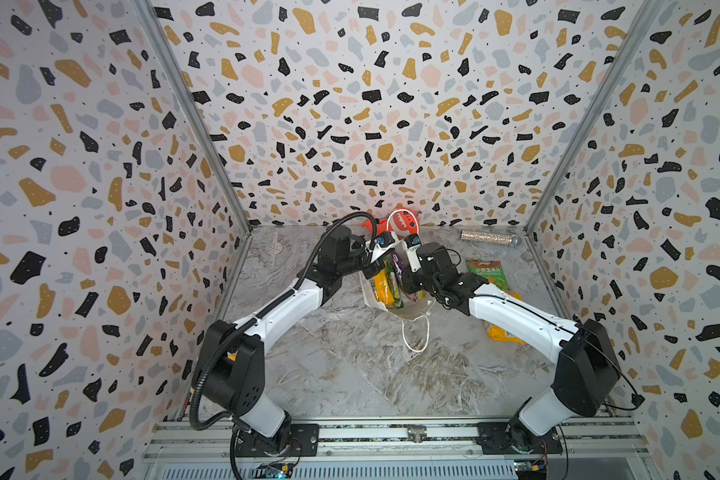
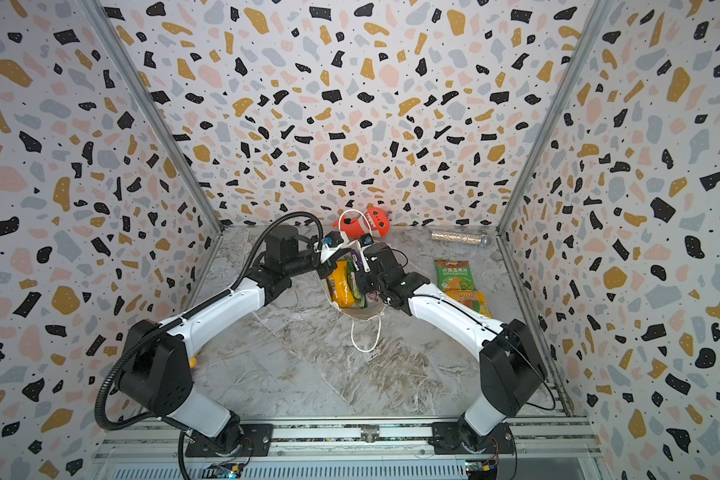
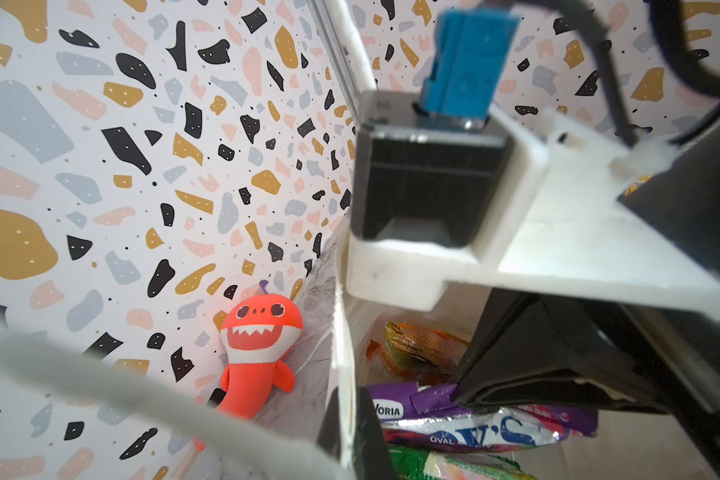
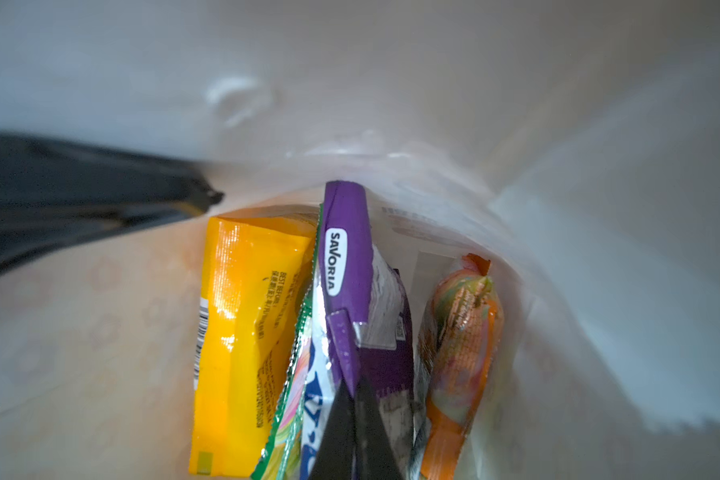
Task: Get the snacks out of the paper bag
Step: 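Lift the purple packet up out of the bag with the right gripper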
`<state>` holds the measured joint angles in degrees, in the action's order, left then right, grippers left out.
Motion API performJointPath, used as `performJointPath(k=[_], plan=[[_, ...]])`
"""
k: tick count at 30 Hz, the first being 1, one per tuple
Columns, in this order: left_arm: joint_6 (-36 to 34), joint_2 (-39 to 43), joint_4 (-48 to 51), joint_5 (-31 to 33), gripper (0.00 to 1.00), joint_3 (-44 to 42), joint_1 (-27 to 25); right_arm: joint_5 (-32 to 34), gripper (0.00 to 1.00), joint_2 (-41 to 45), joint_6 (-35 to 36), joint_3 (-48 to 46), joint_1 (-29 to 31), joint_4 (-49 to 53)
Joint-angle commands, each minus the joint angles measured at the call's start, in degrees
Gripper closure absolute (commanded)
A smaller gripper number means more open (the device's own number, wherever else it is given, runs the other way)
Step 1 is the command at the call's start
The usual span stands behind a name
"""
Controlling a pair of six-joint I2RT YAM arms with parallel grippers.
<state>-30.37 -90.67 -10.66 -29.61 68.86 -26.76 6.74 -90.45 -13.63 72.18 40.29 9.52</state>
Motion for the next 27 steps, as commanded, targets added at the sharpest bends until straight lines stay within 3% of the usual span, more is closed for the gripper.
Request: performJointPath(k=[1,20,27], plan=[[0.86,1.79,-3.32,-0.31,1.00,-0.55,-0.48,-1.18,1.00,5.24,0.01,0.35,-0.21,-1.61],[4.88,1.51,-7.25,9.36,1.00,-0.97,-0.48,-8.93,1.00,19.87,0.11,3.78,-2.32,5.12],[4.99,1.64,-7.49,9.65,1.00,-1.08,-0.48,-9.09,1.00,25.39,0.40,6.50,-4.35,7.76]])
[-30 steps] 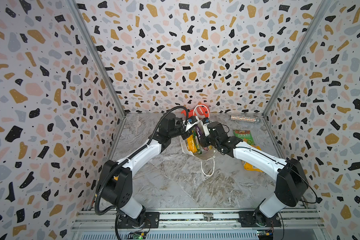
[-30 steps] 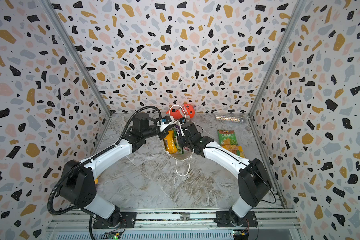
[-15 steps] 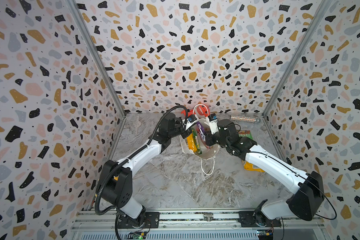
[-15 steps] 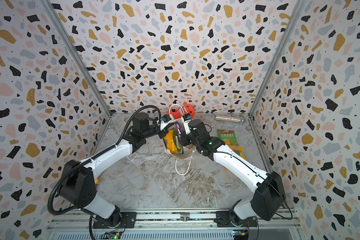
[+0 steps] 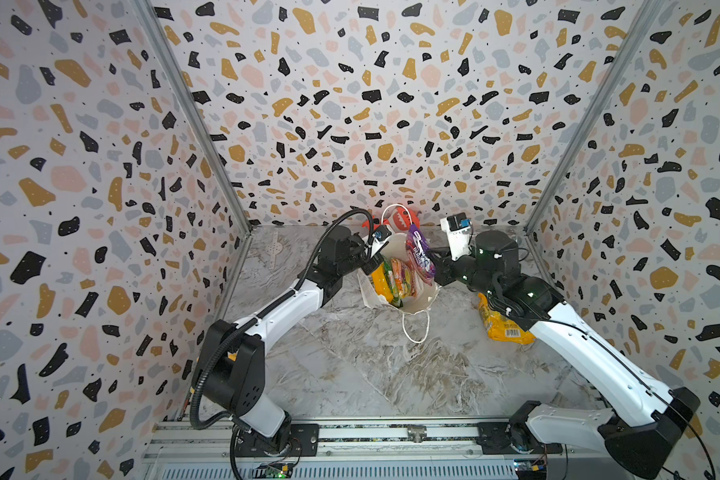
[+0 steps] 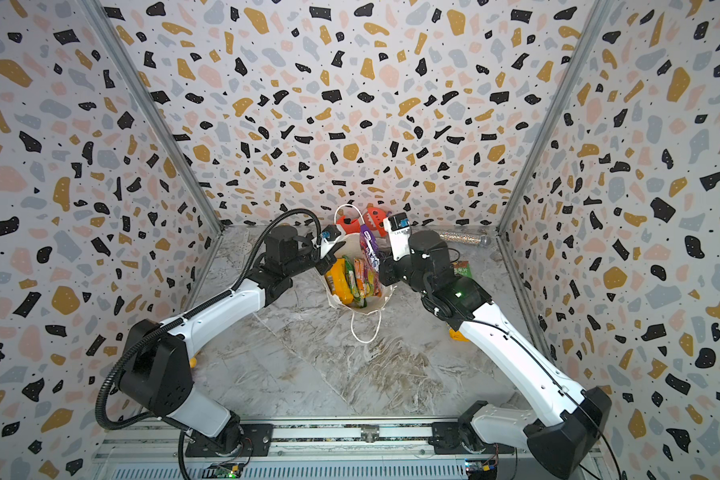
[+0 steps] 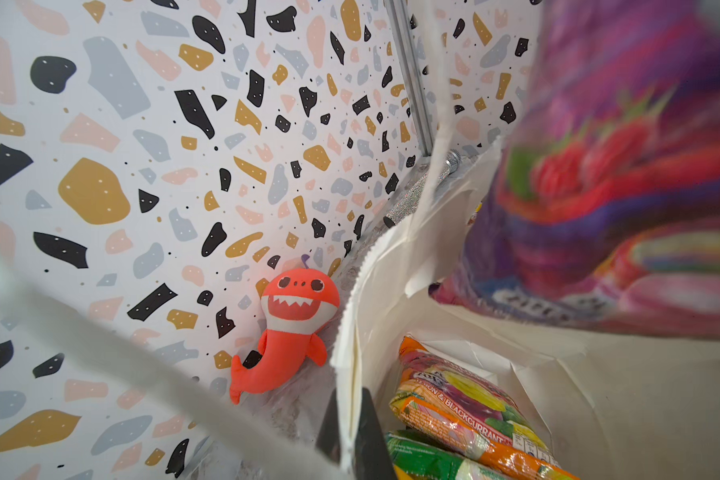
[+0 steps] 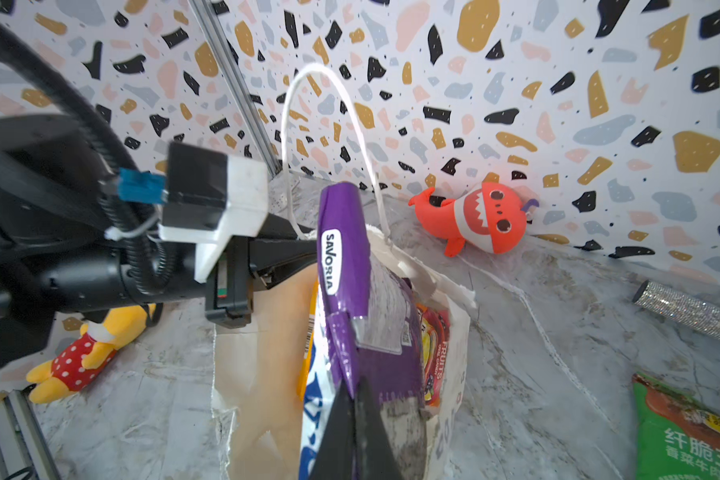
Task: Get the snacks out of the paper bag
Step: 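Lift the purple packet up out of the bag with the right gripper, then carry the purple packet beside the green chip bag and lower it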
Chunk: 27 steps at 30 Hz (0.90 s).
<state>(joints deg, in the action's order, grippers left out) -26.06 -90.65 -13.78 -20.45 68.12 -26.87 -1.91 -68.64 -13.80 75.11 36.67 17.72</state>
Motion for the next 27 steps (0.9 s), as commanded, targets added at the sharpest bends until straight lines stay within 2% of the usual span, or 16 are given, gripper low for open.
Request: performJointPath(k=[1,6,12,19,27], plan=[[0.75,1.62,-4.41,0.56,1.00,-0.35,-0.33,-0.46,1.00,4.08,0.55,3.91,-1.16,-0.10],[0.75,1.83,-4.50,0.86,1.00,-0.53,-0.32,0.39,1.00,6.44,-0.21,5.10,-3.16,1.08],[0.84,2.32,-4.81,0.75,1.00,-0.88,-0.30,0.47,1.00,9.30,-2.19,3.36,-10.45,-1.22],[1.11,3.65,-5.45,0.23,1.00,-1.92,-0.37,-1.68,1.00,4.62,-1.27,0.91,-17.65,-4.29],[0.40,4.53,-5.81,-0.80,1.00,-3.06,-0.37,-1.68,1.00,-0.30,-1.26,-5.00,-20.40,-13.32]])
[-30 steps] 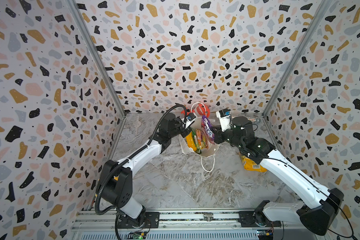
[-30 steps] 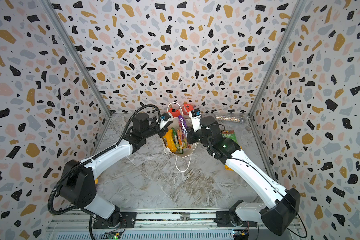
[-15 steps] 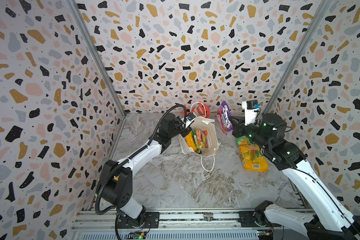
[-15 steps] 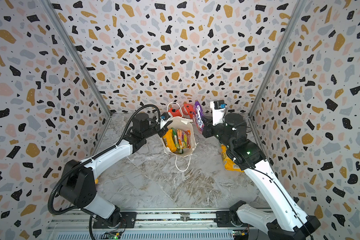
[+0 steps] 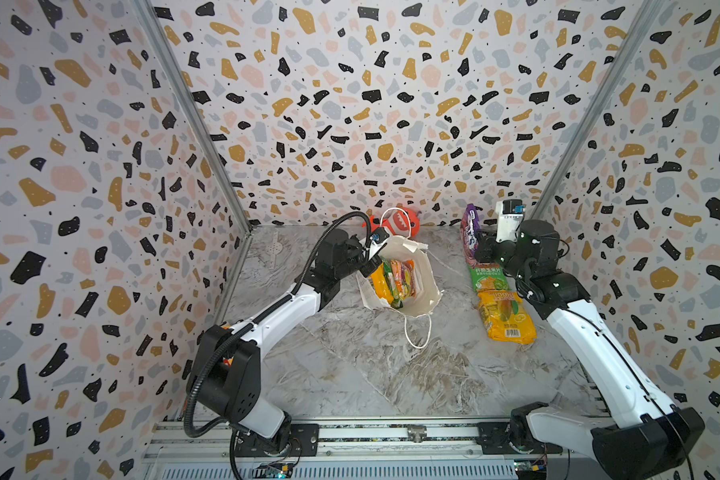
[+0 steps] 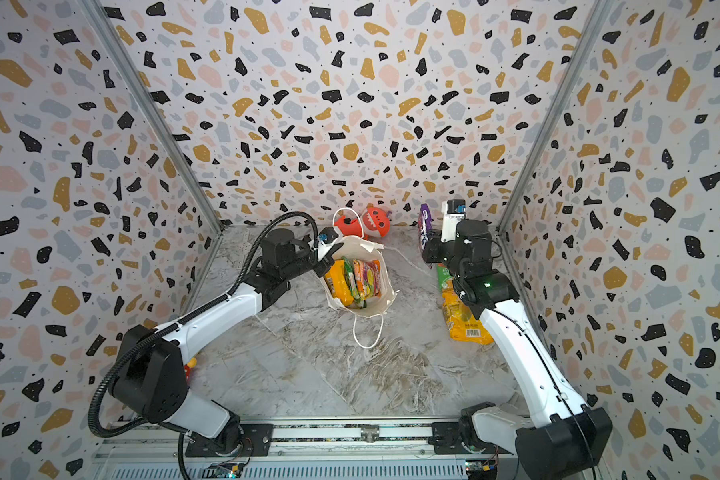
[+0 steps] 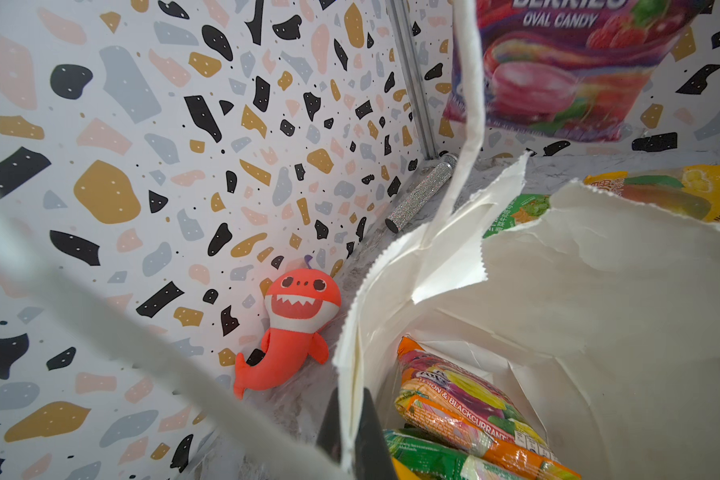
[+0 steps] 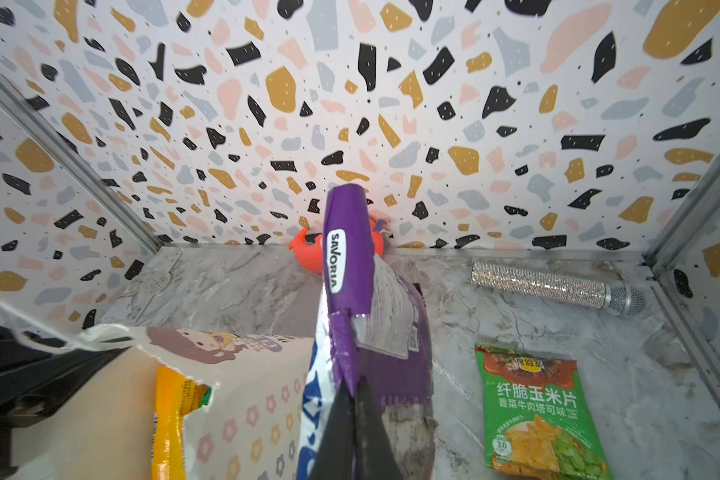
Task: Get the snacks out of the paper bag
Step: 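Carry the purple packet beside the green chip bag and lower it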
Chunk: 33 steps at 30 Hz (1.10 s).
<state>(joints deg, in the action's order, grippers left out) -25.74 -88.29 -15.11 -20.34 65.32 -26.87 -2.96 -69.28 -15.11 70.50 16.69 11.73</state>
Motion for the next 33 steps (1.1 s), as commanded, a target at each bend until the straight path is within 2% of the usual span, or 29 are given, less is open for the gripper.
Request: performJointPath(k=[1,12,28,33], plan=[[0.07,2.12,-4.57,-1.01,1.00,-0.23,-0.31,-0.59,1.00,-0.54,0.05,-1.17,-0.42,-8.33],[-0.50,1.92,-4.76,-2.56,1.00,-0.19,-0.33,2.48,1.00,-10.00,0.73,-7.39,-0.78,-16.89],[-0.78,0.53,-4.06,-2.80,1.00,1.08,-0.37,5.72,1.00,-21.55,3.69,-6.52,-0.36,-17.87],[-0.73,0.64,-3.87,-2.93,1.00,1.18,-0.37,8.83,1.00,-25.24,4.00,-7.07,1.22,-19.94]])
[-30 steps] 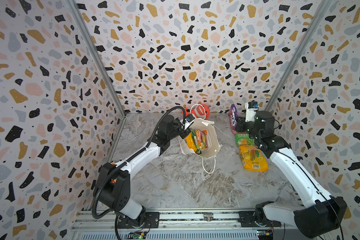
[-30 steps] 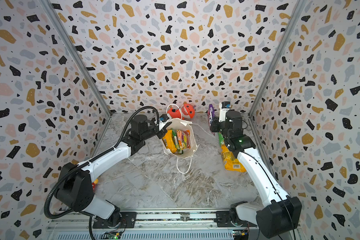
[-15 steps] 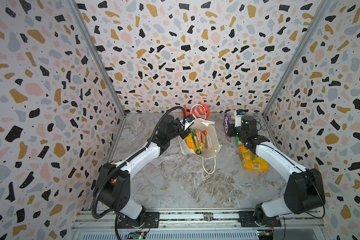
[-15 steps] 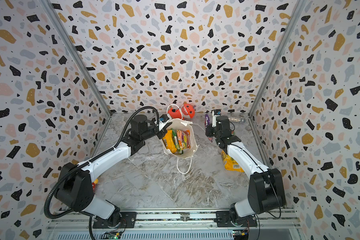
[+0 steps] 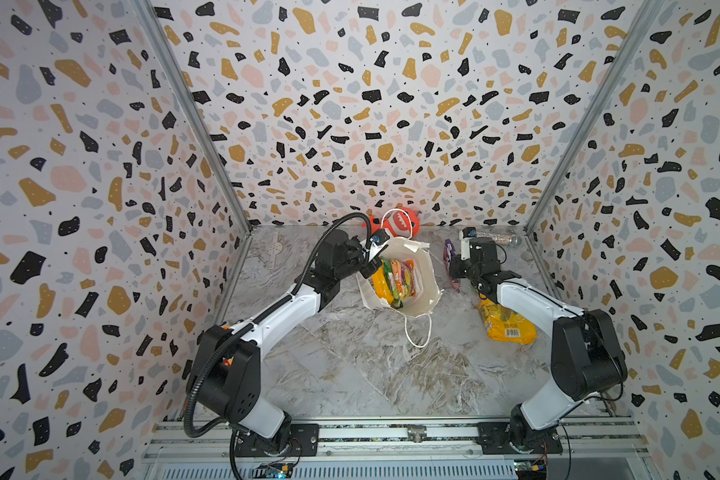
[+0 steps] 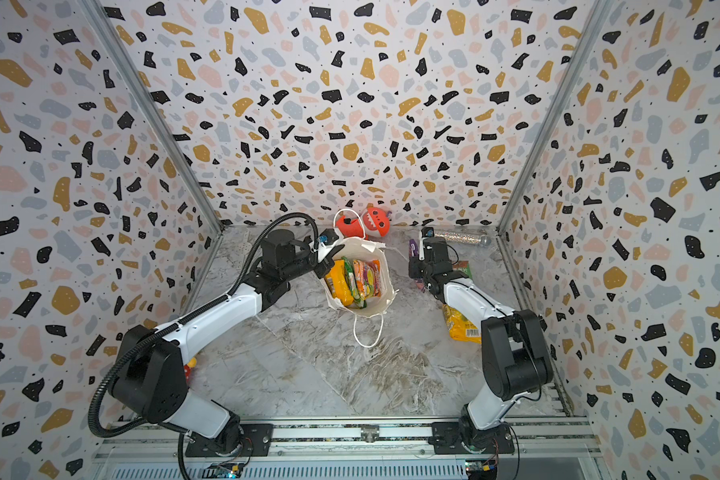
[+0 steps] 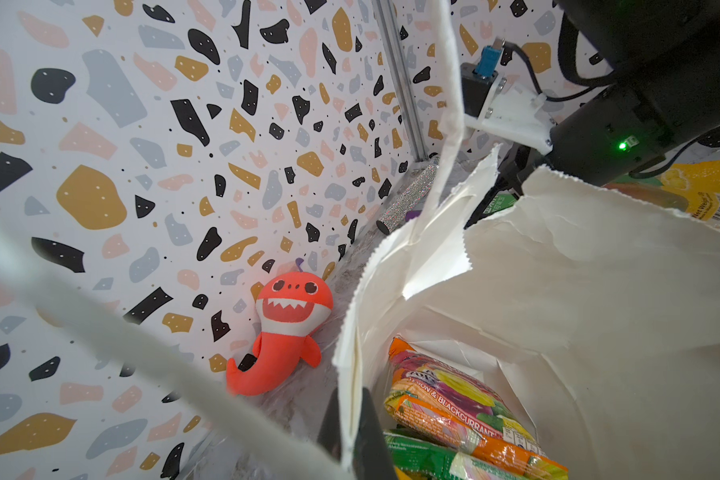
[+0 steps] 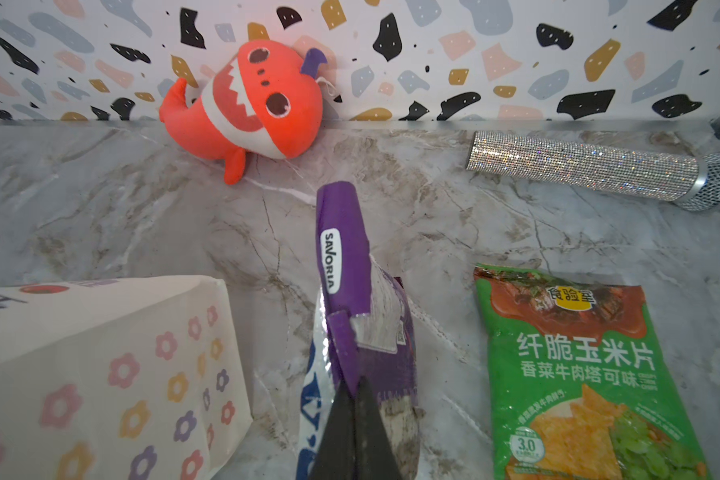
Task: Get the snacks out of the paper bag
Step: 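Carry the purple packet beside the green chip bag and lower it, then open the right gripper to release the purple packet on the table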
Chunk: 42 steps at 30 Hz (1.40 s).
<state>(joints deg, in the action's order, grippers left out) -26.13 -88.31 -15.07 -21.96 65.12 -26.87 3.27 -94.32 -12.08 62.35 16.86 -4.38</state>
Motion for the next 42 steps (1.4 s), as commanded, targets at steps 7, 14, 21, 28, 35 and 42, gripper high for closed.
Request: performJointPath(k=[7,14,21,28,35,42], plan=[[-0.24,0.86,-3.83,-1.19,1.00,1.29,-0.37,6.61,1.00,-6.47,-3.47,3.44,3.30,-2.56],[-0.32,1.13,-4.00,-0.90,1.00,0.92,-0.35,7.91,1.00,-11.83,-8.50,8.07,5.42,0.48],[-0.37,1.26,-4.09,-0.81,1.00,0.80,-0.42,8.42,1.00,-14.42,-8.03,9.92,5.22,1.84],[-0.39,1.57,-3.99,-0.81,1.00,0.63,-0.37,6.70,1.00,-15.30,-2.78,10.77,4.93,3.21],[-0.50,1.48,-4.18,-0.82,1.00,0.54,-0.36,8.93,1.00,-15.63,0.38,11.58,4.98,6.93],[-0.29,1.45,-3.96,-1.15,1.00,0.72,-0.35,12.49,0.94,-16.83,-1.44,12.64,4.63,9.61]])
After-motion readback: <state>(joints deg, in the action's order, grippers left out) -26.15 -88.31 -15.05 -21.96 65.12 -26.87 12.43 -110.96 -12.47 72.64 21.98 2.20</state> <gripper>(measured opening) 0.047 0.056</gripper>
